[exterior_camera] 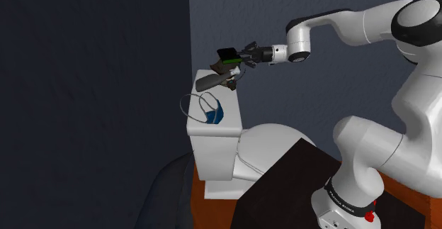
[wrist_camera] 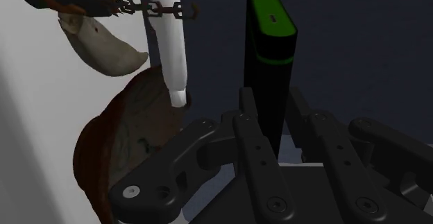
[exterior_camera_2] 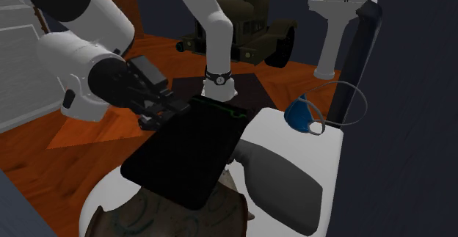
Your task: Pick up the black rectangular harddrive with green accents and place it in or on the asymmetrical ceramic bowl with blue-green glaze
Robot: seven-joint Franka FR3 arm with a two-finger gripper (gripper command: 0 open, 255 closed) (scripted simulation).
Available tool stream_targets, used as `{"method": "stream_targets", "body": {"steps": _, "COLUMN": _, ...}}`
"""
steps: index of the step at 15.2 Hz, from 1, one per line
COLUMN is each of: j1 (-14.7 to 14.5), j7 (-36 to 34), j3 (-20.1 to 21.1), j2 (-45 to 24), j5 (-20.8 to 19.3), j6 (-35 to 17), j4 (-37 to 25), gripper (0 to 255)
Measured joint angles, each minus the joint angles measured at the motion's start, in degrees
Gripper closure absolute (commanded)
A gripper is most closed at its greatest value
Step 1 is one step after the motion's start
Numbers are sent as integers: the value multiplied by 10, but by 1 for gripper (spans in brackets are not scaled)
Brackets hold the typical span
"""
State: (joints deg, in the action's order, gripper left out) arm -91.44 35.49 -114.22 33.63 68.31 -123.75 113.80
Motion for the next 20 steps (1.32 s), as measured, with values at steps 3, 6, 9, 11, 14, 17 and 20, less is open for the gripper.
{"method": "stream_targets", "body": {"steps": 3, "j1": -64, "j7": -37, "j3": -41, "j2": 49, "j5": -44, "j6": -7, "j4": -80, "gripper": 255}}
{"method": "stream_targets", "body": {"steps": 6, "j1": -98, "j7": -49, "j3": -65, "j2": 82, "j5": -67, "j6": -11, "j4": -122, "gripper": 255}}
{"method": "stream_targets", "body": {"steps": 9, "j1": -107, "j7": -41, "j3": -74, "j2": 97, "j5": -73, "j6": -14, "j4": -128, "gripper": 255}}
{"method": "stream_targets", "body": {"steps": 11, "j1": -110, "j7": -33, "j3": -79, "j2": 106, "j5": -75, "j6": -16, "j4": -127, "gripper": 255}}
{"method": "stream_targets", "body": {"steps": 14, "j1": -116, "j7": -20, "j3": -86, "j2": 122, "j5": -79, "j6": -21, "j4": -128, "gripper": 255}}
{"method": "stream_targets", "body": {"steps": 17, "j1": -124, "j7": -7, "j3": -95, "j2": 138, "j5": -82, "j6": -26, "j4": -130, "gripper": 255}}
{"method": "stream_targets", "body": {"steps": 20, "j1": -124, "j7": -1, "j3": -96, "j2": 142, "j5": -82, "j6": -27, "j4": -131, "gripper": 255}}
